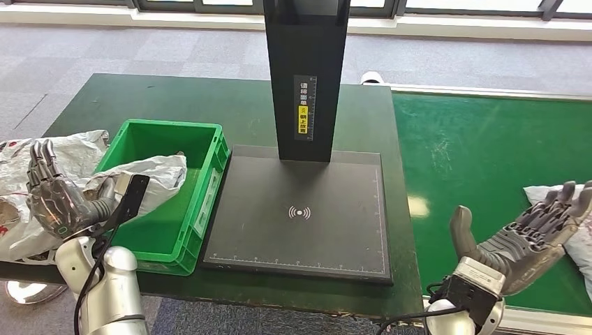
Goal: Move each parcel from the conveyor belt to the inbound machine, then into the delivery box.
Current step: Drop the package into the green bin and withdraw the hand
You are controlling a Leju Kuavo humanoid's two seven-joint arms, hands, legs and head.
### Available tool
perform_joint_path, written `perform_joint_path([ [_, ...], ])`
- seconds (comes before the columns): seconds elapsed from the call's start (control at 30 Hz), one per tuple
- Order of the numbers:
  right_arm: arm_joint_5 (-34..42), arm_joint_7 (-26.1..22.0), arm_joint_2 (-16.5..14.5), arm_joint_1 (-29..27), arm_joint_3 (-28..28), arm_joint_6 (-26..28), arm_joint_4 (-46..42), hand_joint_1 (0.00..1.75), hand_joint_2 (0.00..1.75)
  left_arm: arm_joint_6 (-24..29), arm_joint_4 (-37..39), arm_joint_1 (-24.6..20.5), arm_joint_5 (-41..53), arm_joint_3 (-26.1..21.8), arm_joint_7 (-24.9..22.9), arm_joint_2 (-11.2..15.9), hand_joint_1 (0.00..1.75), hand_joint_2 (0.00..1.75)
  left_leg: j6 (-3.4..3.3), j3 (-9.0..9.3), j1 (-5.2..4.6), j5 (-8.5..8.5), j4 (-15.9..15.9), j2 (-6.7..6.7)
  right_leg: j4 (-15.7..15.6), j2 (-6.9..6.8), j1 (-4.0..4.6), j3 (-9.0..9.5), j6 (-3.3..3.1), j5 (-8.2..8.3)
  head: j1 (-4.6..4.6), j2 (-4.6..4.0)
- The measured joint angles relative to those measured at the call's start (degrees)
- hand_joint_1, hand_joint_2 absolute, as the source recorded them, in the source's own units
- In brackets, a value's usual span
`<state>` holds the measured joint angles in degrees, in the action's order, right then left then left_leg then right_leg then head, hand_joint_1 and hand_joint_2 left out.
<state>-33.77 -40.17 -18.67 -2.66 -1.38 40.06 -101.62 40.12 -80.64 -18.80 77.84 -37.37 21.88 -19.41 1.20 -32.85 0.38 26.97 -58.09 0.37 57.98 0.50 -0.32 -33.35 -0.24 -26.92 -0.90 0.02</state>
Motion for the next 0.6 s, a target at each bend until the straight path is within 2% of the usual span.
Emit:
perform_joint_path([
  [0.2, -0.2, 0.0, 0.0, 0.0, 0.0, 0.0, 0.1, 0.00, 1.75, 0.0, 0.7, 0.0, -0.4, -0.3, -0.5, -0.2, 0.00, 1.75, 0.00, 0.00, 0.00, 0.00, 0.0, -0.01, 0.0, -0.01, 0.01, 0.01, 0.00, 0.00, 0.00, 0.00],
  [0.37, -0.4, 0.0, 0.0, 0.0, 0.0, 0.0, 0.1, 0.00, 1.75, 0.0, -0.5, 0.3, -6.0, -0.3, 2.9, -0.2, 0.00, 1.75, 0.01, 0.00, 0.00, 0.00, 0.0, -0.03, 0.0, -0.03, 0.02, 0.01, -0.01, 0.00, 0.00, 0.00],
  [0.6, -0.4, 0.0, 0.0, 0.0, 0.0, 0.0, 0.2, 0.00, 1.75, 0.0, -1.3, 0.5, -7.8, -0.3, 4.3, -0.3, 0.00, 1.75, 0.01, -0.01, 0.00, 0.00, 0.0, -0.06, 0.0, -0.07, 0.02, 0.01, -0.01, -0.01, 0.00, 0.00],
])
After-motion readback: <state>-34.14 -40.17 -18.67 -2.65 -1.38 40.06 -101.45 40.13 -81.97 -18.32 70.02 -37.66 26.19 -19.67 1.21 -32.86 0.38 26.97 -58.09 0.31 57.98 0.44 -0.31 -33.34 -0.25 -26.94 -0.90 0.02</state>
